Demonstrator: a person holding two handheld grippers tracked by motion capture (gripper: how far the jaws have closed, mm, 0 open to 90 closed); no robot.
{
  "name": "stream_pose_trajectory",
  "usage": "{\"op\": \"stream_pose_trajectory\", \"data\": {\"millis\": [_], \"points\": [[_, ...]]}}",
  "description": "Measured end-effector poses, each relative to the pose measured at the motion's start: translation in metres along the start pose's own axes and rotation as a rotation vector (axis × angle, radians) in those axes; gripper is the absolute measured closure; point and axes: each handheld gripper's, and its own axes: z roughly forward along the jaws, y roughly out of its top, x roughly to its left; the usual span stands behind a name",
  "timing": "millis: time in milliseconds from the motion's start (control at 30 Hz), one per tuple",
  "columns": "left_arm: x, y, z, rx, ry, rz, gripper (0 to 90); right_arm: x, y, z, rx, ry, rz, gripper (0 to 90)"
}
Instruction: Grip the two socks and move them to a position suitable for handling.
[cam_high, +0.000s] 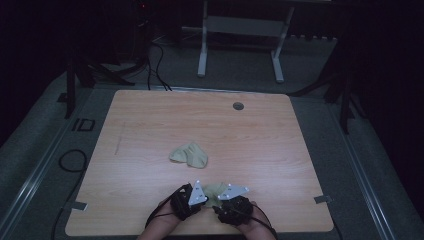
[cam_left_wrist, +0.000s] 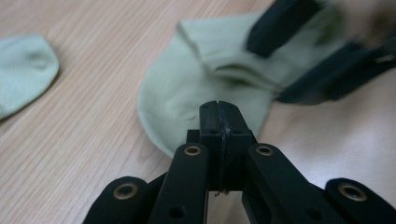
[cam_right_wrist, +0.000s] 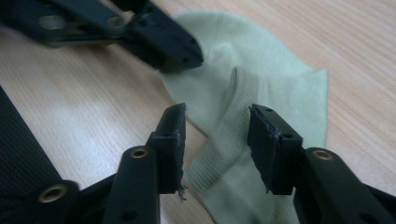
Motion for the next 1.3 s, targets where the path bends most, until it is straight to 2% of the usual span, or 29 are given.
{"op": "stream_pose_trajectory", "data": {"millis": [167, 233, 367, 433, 533, 633, 733, 967, 1133, 1300], "points": [[0.001, 0.001, 0.001, -0.001, 0.004, -0.005, 89.2, 0.001, -0.002, 0.002, 0.008, -0.012, -0.016, 61.9], [0.001, 0.000, 0.001, -0.002, 0.005, 0.003, 89.2, 0.003, -0.004, 0.002, 0.006, -0.034, -0.035, 64.2], [-0.002, 0.000, 0.001, -0.002, 0.005, 0.003, 89.2, 0.007, -0.004, 0.002, 0.007, -0.083, -0.065, 75.6], [-0.003, 0.000, 0.000, -0.002, 0.002, 0.000, 89.2, 0.007, -0.003, 0.002, 0.010, -0.093, -0.068, 81.9], [-0.004, -0.001, -0.001, 0.001, -0.009, 0.003, 89.2, 0.003, -0.003, -0.003, 0.010, -0.055, -0.045, 83.1], [-0.007, -0.001, -0.001, 0.002, -0.013, 0.011, 89.2, -0.002, -0.003, -0.015, -0.017, -0.031, -0.016, 83.2], [-0.010, -0.001, -0.001, -0.001, -0.019, 0.005, 89.2, -0.010, -0.004, -0.030, -0.054, -0.032, 0.006, 83.1], [-0.013, 0.001, 0.000, 0.001, -0.028, 0.008, 89.2, -0.038, -0.016, -0.059, -0.108, -0.054, 0.114, 83.1], [-0.015, 0.002, 0.002, -0.011, -0.023, 0.013, 89.1, -0.056, -0.028, -0.069, -0.112, -0.072, 0.174, 82.8], [-0.017, 0.005, 0.004, -0.014, -0.030, 0.016, 89.2, -0.070, -0.039, -0.069, -0.085, -0.088, 0.207, 82.7]]}}
